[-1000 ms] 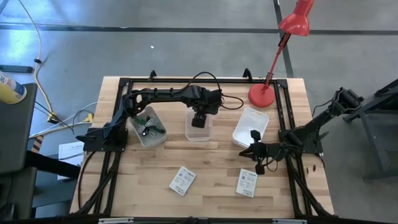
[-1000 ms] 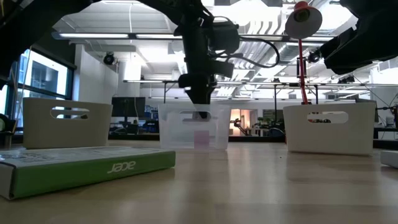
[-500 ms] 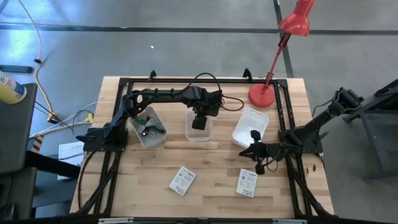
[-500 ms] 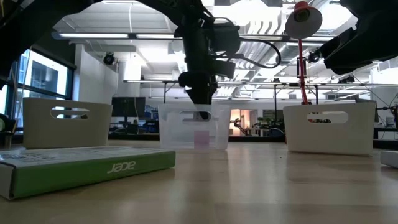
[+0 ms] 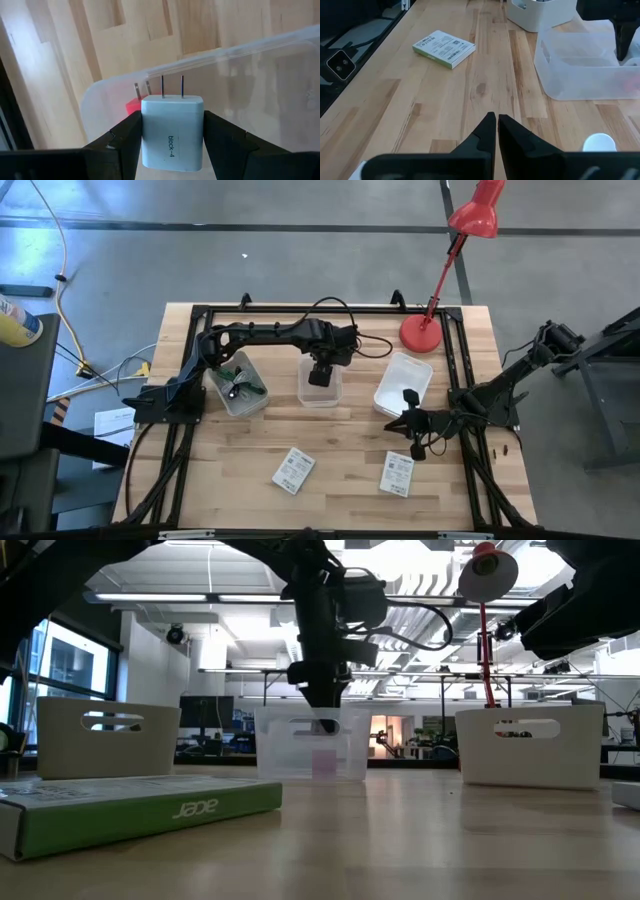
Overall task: Pick and place items into bin
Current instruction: Put the white charger adapter into the transparent bin, then put the right card reader box into the white bin
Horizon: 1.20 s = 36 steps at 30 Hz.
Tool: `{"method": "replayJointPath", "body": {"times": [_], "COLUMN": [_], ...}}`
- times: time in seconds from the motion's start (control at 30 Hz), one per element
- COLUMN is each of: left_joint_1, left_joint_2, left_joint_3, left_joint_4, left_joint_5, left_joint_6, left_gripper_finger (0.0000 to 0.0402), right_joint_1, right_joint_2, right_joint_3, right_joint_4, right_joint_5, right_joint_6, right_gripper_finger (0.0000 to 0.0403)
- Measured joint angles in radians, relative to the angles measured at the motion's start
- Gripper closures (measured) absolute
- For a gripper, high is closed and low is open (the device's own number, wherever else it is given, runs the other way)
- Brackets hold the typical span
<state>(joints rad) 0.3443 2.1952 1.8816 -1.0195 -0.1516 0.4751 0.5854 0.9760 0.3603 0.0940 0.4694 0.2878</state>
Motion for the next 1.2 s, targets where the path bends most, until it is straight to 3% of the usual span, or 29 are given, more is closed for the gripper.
{"method": "replayJointPath", "body": {"times": [0.4, 0.8, 1.0, 1.2], "left_joint_1": [0.0, -0.007, -0.022, -0.039], "left_joint_2": [0.0, 0.0, 0.0, 0.0], "left_joint_3": [0.0, 0.0, 0.0, 0.014], "left_joint_4": [0.001, 0.0, -0.037, -0.19], "left_joint_5": [-0.018, -0.017, 0.058, 0.13], "left_joint_6": [-0.008, 0.0, 0.02, 0.041], "left_gripper_finger": [0.0222, 0.0121, 0.0106, 0.0113], "right_joint_1": [0.0, 0.0, 0.0, 0.0], "right_joint_2": [0.0, 0.0, 0.0, 0.0], "right_joint_3": [0.0, 0.0, 0.0, 0.0], "right_joint_4": [0.0, 0.0, 0.0, 0.0], "right_joint_5": [0.022, 0.022, 0.022, 0.022], "right_joint_6": [0.0, -0.008, -0.008, -0.02], "right_gripper_finger": [0.0391, 0.0391, 0.0391, 0.0391]}}
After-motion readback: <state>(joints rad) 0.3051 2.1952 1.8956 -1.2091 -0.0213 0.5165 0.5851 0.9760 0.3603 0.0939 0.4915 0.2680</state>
